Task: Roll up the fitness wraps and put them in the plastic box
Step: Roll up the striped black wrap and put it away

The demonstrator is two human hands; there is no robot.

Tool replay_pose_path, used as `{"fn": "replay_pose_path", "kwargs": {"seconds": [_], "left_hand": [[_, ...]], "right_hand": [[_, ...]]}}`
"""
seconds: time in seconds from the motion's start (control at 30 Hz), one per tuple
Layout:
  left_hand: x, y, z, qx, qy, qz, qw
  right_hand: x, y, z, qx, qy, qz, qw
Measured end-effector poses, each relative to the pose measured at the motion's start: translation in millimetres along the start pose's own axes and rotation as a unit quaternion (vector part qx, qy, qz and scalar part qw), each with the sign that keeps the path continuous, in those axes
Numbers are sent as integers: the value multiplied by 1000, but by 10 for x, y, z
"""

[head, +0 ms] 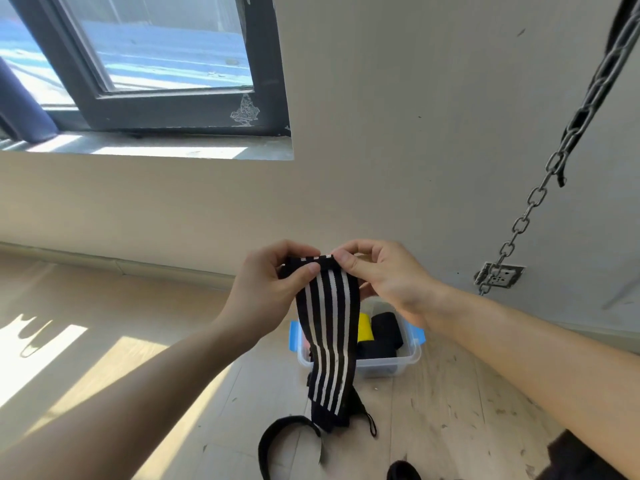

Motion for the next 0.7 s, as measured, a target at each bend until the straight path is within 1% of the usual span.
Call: {"fn": "replay_pose_path", "kwargs": {"seconds": [0.13, 0.2, 0.27, 0.37, 0.47, 0.53, 0.7], "left_hand": [[-197, -66, 131, -21, 45, 15, 999], [-282, -84, 176, -29, 52, 10, 998], [-373, -98, 185, 1, 20, -8, 1000], [-471, -99, 153, 62, -68, -68, 993], [-502, -97, 101, 46, -103, -121, 986], [-514, -95, 64, 52, -111, -121, 985], [-540, -56, -8, 88, -98, -79, 988]], "right_hand": [[-118, -45, -198, -11, -21, 31, 999], [-166, -63, -281, -10, -27, 40, 999], [-216, -89, -360, -19, -30, 41, 999], [-286, -119, -462, -13, -32, 32, 999], [-361, -124, -537, 20, -37, 21, 999], [-404, -123, -563, 45, -39, 23, 998], [-452, -134, -484, 100, -52, 44, 993]]}}
Point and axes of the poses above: each hand's wrist, its own x-axis away from the middle knuckle, its own y-axis out of the palm, z = x × y, the point moved 7 cm from there along -x, towards the middle knuckle, and after that the axes turned 3 degrees about y, right-handed, at the moved point
